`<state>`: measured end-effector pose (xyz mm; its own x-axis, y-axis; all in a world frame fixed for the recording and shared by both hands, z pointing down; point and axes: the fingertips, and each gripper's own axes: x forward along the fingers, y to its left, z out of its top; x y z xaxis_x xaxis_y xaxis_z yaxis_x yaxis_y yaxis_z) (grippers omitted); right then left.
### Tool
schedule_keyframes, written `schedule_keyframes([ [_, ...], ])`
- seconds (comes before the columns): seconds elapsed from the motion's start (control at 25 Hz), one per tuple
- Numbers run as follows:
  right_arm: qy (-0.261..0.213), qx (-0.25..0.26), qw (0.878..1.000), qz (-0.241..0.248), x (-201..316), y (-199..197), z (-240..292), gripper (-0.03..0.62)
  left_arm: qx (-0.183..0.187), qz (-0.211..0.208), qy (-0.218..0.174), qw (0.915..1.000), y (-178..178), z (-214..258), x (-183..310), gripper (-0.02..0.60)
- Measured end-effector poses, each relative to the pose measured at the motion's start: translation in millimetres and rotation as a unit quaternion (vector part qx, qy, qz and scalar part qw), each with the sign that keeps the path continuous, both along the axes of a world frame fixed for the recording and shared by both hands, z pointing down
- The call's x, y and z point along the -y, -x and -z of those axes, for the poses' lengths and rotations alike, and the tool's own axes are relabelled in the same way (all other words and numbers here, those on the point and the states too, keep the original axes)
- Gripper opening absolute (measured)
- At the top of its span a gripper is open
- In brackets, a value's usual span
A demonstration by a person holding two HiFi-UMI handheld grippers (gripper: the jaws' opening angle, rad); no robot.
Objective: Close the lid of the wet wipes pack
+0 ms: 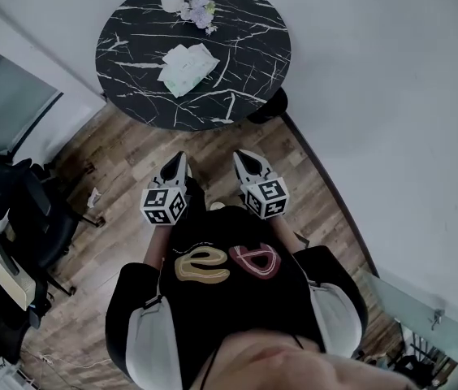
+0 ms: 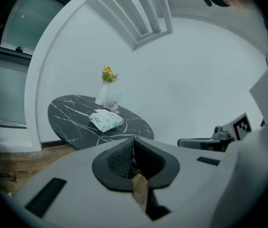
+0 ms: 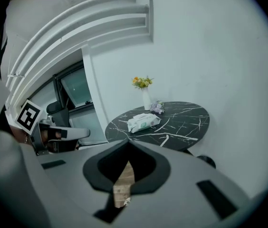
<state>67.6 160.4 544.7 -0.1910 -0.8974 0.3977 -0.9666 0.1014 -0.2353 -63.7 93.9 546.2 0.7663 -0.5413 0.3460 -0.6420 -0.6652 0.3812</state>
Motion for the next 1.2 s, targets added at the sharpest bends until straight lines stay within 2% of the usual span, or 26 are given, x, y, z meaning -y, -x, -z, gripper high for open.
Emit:
schedule_keyframes([
  [0.28, -0.002, -0.015, 1.0, -0.007, 65.2, 1.2, 3.5, 0.011, -0.002, -0.012, -0.004, 0.9999, 6.1, -0.3, 63.8, 0.018],
  [0.48, -0.003, -0.016, 1.0, -0.015, 102.3, 12.3, 7.3, 0.012, -0.002, -0.017, 0.007, 0.9998, 10.7, -4.6, 103.6, 0.018],
  [0.68, -0.004, -0.024, 0.998, -0.053, 129.3, 5.2, 6.2, 0.012, 0.007, -0.034, -0.001, 0.9994, 10.3, -1.7, 144.2, 0.018],
  [0.96, -0.016, 0.015, 0.997, -0.07, 169.4, 2.3, 7.0, 0.012, 0.026, -0.053, 0.004, 0.9982, 10.3, -8.2, 180.6, 0.018],
  [1.2, -0.016, 0.023, 0.996, -0.09, 187.8, -10.4, 7.3, 0.012, 0.032, -0.058, 0.011, 0.9978, 4.0, -12.9, 198.4, 0.018],
])
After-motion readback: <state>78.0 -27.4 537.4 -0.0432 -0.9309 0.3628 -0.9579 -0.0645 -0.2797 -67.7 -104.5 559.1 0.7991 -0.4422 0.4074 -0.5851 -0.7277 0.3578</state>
